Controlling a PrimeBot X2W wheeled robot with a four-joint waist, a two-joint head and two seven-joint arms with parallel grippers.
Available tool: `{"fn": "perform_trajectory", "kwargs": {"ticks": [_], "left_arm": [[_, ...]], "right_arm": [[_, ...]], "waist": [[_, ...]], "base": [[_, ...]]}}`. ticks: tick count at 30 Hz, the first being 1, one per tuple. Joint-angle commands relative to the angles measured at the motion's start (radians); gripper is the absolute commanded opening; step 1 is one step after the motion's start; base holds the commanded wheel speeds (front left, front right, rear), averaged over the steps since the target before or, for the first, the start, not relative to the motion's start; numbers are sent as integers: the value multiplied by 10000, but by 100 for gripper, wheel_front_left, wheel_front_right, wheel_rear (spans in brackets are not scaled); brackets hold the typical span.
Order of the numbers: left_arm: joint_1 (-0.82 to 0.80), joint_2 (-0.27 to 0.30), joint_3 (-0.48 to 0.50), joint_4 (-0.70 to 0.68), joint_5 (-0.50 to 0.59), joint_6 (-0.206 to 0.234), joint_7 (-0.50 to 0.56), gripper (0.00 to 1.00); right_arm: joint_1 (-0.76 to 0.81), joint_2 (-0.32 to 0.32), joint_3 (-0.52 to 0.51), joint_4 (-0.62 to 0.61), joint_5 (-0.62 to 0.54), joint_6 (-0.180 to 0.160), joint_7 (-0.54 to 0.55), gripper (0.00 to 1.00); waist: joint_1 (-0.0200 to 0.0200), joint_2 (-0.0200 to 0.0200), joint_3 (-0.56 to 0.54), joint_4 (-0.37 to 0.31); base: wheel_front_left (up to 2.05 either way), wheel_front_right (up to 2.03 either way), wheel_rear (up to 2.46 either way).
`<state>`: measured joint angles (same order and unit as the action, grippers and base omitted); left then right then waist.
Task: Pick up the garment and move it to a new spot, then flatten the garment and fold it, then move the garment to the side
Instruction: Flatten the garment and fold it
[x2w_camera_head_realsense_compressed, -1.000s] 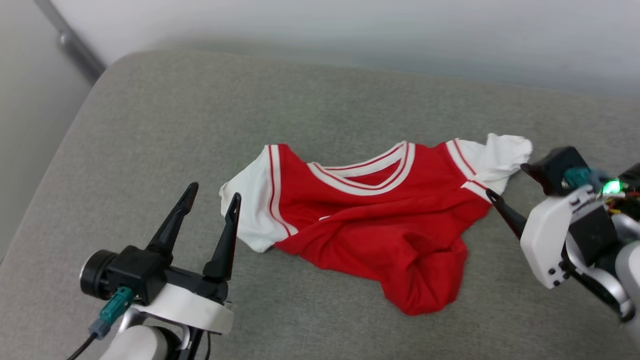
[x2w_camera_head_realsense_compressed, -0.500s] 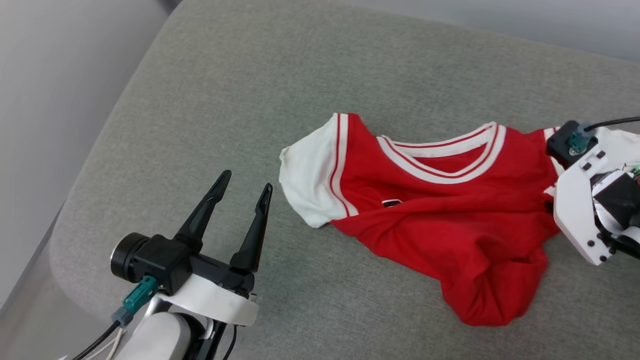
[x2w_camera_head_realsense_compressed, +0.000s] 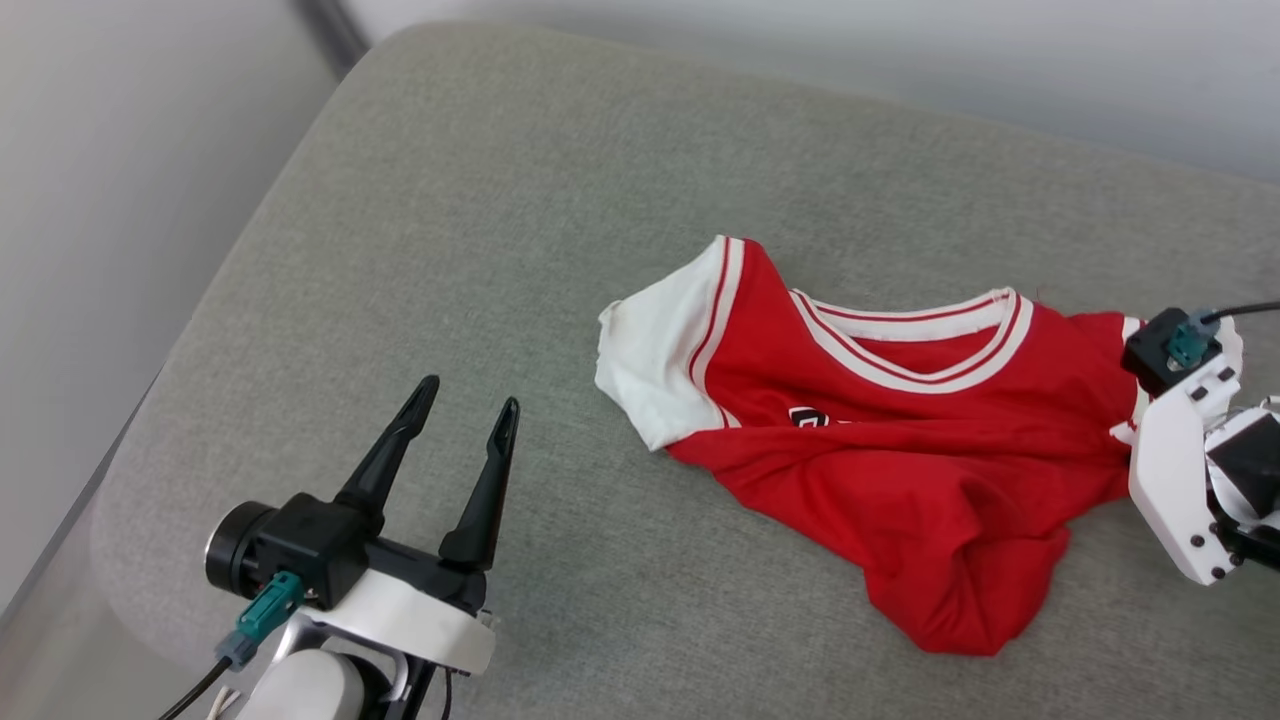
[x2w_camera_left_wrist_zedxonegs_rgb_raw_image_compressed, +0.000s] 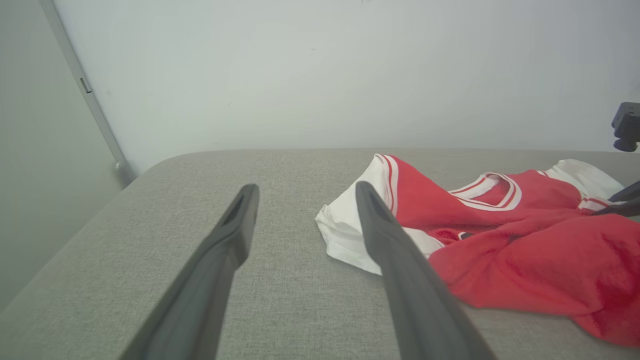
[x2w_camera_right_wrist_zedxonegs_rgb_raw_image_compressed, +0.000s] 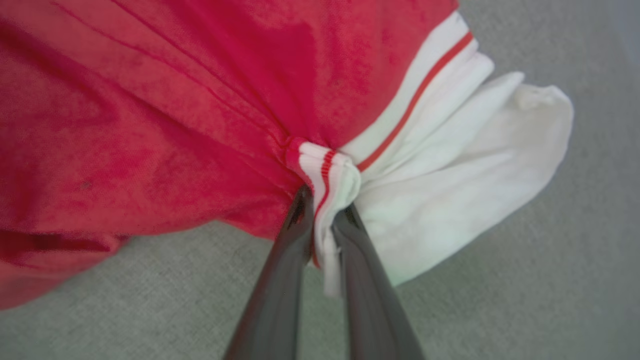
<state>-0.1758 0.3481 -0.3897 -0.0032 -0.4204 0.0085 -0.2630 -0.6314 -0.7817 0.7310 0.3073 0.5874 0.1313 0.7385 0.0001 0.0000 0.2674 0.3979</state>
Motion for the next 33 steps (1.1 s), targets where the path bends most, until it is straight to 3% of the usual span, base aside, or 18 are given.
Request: {"fn": "perform_trajectory", "kwargs": {"ticks": [1, 7, 13, 18, 24, 25, 28, 33], "left_arm": [[163, 115, 30, 36, -25, 0, -25, 100], [467, 316, 189, -20, -142, 118, 53, 100], [920, 566, 366, -214, -331, 282, 240, 100], [1225, 740, 509, -396, -426, 425, 368, 100], [1282, 845, 533, -571, -491, 473, 492, 100], [1248, 860, 513, -585, -492, 456, 533, 100], [1131, 878, 499, -579, -507, 449, 565, 100], [1051, 1047, 561, -541, -558, 378, 610, 100]], "right_arm": [[388, 11, -96, 157, 8, -10, -145, 0], [1060, 255, -916, 87, -107, -10, -902, 0], [2470, 737, -2512, -216, -759, -10, -1938, 0], [4165, 1574, -4016, -806, -1790, -10, -2864, 0], [5745, 3016, -5409, -1175, -2845, -10, -3974, 0], [5894, 3202, -5545, -1142, -3007, -10, -4066, 100], [6111, 3815, -5815, -1242, -3102, -9, -4241, 100], [6084, 4264, -6343, -2053, -3093, -9, -4600, 100]], "waist": [[-1, 0, -429, -408], [-1, 0, -930, -955], [-1, 0, -1309, -1610], [-1, 0, -1451, -2118], [-1, 0, -1417, -2619], [-1, 0, -1401, -2683], [-1, 0, -1416, -2869], [-1, 0, -1572, -3257]], "base": [[0, 0, 0], [0, 0, 0], [0, 0, 0], [0, 0, 0], [0, 0, 0], [0, 0, 0], [0, 0, 0], [0, 0, 0]]}}
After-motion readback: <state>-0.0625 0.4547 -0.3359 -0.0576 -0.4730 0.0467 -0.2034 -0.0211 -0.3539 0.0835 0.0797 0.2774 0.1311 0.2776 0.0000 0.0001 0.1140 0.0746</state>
